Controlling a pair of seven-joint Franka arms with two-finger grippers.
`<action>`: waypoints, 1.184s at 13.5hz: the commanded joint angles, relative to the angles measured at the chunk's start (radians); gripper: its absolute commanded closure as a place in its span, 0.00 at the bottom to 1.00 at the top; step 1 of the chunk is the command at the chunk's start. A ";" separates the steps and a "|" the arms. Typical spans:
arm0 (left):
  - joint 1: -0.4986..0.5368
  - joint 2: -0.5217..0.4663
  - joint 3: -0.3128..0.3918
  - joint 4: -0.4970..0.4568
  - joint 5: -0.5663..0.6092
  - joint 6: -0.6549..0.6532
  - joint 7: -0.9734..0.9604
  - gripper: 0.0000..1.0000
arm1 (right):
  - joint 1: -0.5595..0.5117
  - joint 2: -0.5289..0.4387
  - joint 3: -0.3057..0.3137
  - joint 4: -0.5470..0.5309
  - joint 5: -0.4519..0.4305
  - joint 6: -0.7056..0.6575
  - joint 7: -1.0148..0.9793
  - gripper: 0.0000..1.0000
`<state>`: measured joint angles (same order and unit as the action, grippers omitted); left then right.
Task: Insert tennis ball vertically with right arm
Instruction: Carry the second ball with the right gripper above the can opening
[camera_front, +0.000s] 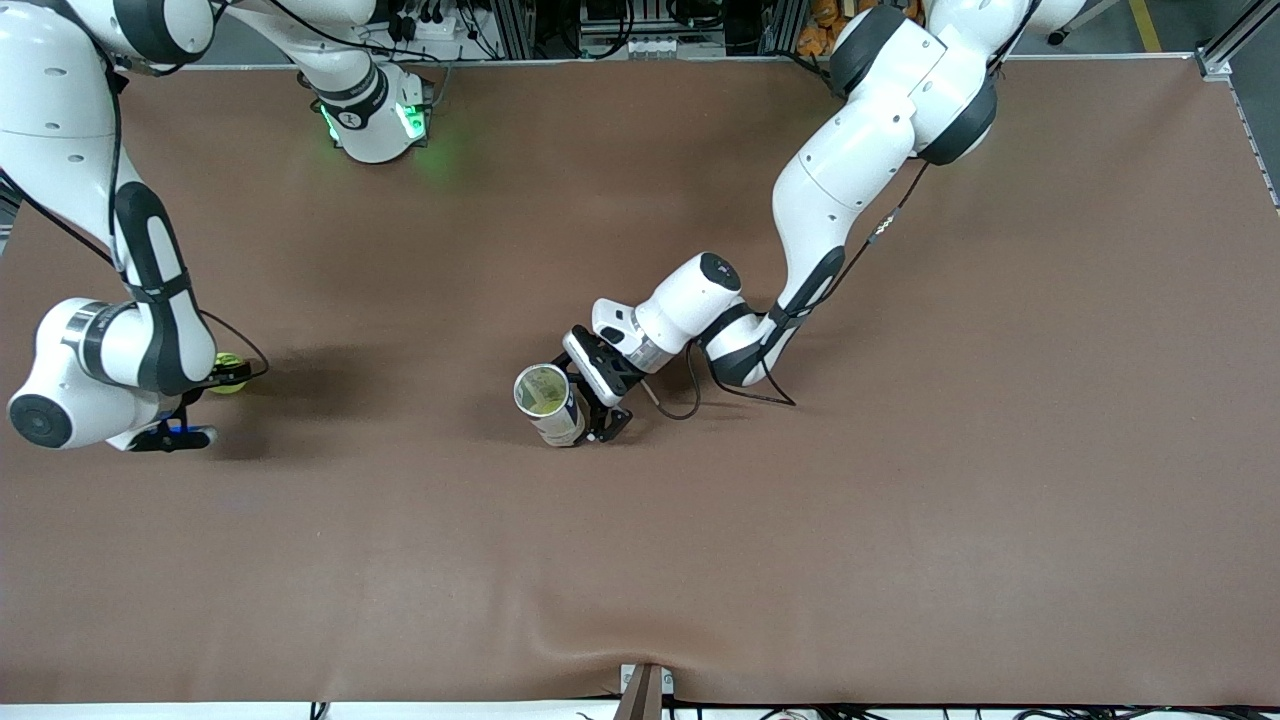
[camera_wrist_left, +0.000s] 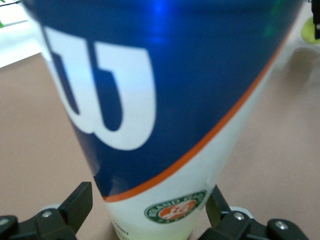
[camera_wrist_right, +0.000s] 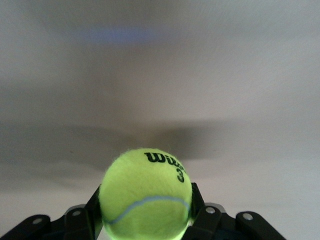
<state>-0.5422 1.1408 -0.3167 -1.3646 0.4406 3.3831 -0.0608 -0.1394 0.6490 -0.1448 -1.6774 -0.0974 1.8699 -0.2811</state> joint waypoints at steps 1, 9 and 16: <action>-0.004 -0.010 0.008 -0.011 0.003 0.013 -0.001 0.00 | -0.005 -0.026 0.021 0.152 -0.005 -0.166 -0.039 1.00; 0.002 -0.012 0.008 -0.031 0.004 0.022 0.004 0.00 | 0.053 -0.161 0.051 0.323 0.179 -0.353 0.223 1.00; 0.002 -0.015 0.008 -0.031 0.004 0.025 0.002 0.00 | 0.343 -0.206 0.059 0.398 0.295 -0.407 0.819 1.00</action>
<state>-0.5402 1.1413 -0.3132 -1.3772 0.4407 3.3910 -0.0607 0.1328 0.4466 -0.0785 -1.3012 0.1709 1.4758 0.3939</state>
